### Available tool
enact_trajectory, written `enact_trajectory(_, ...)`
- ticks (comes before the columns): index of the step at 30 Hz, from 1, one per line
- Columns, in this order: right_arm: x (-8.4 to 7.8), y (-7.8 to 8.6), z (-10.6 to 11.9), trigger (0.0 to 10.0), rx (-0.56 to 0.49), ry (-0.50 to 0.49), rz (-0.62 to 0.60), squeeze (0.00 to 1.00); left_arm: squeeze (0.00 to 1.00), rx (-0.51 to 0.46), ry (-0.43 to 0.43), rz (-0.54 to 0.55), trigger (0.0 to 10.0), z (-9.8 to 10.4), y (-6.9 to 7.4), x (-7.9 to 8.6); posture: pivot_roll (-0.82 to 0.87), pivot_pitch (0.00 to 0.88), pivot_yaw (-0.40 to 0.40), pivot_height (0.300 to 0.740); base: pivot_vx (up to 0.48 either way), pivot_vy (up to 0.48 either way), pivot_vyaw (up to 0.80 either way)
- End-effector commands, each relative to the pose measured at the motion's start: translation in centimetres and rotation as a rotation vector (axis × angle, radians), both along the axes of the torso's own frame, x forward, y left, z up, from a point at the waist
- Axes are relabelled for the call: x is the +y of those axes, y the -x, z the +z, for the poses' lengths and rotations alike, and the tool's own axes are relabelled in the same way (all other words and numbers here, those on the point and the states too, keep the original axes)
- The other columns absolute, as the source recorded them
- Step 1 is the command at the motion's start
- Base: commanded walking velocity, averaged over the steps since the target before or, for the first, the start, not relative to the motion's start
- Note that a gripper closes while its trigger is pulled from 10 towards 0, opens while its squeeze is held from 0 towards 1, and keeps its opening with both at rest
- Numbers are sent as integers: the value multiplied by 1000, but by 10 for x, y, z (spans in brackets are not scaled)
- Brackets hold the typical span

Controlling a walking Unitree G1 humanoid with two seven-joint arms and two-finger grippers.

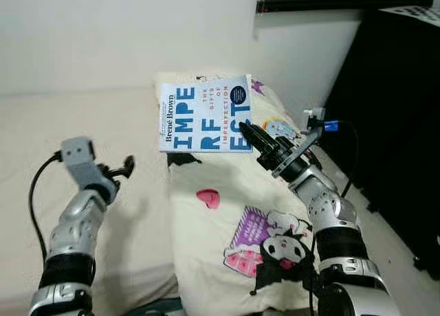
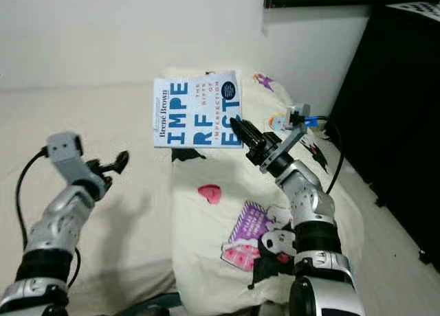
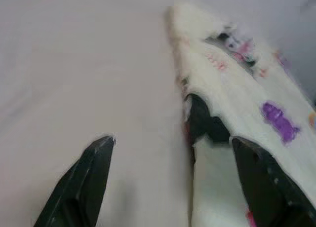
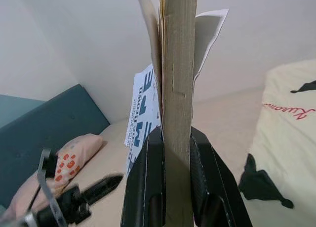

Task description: Clean up the room

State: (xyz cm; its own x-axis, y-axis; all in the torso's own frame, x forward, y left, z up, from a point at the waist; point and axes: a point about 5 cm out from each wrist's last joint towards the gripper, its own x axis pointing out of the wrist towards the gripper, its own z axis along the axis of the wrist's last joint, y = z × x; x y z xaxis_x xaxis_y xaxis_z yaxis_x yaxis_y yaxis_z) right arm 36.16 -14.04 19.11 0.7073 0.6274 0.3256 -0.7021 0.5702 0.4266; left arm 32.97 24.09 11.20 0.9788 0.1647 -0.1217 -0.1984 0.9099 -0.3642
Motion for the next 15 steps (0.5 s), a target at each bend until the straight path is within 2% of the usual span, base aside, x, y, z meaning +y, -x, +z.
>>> enact_trajectory(1, 0, 1, 11, 0, -45, -22, 1, 0, 0, 28, -11, 7, 10000, -8, 1, -6, 86, 12, -67, 675, 0, 0, 0)
enact_trajectory(4, 0, 1, 11, 0, -44, -23, -2, 0, 0, 46, -39, 0, 10000, -12, 2, -8, 86, 12, -67, 680, 0, 0, 0)
enact_trajectory(7, 0, 1, 10, 0, -42, -24, -8, 0, 0, 104, -77, -16, 10000, -23, 0, -15, 86, 8, -66, 690, -322, 0, 0)
enact_trajectory(10, 0, 2, 10, 0, -39, -23, -12, 0, 0, 125, -78, -25, 10000, -30, 1, -19, 85, 8, -65, 700, -480, 0, 0)
enact_trajectory(12, 0, 2, 9, 0, -36, -21, -17, 0, 0, 139, -90, -30, 10000, -35, 3, -20, 83, 6, -62, 705, 0, 0, 0)
enact_trajectory(15, -2, 3, 5, 0, -22, -15, -33, 0, 0, 232, -156, -32, 10000, -58, 15, -14, 81, 5, -57, 725, 0, 0, 0)
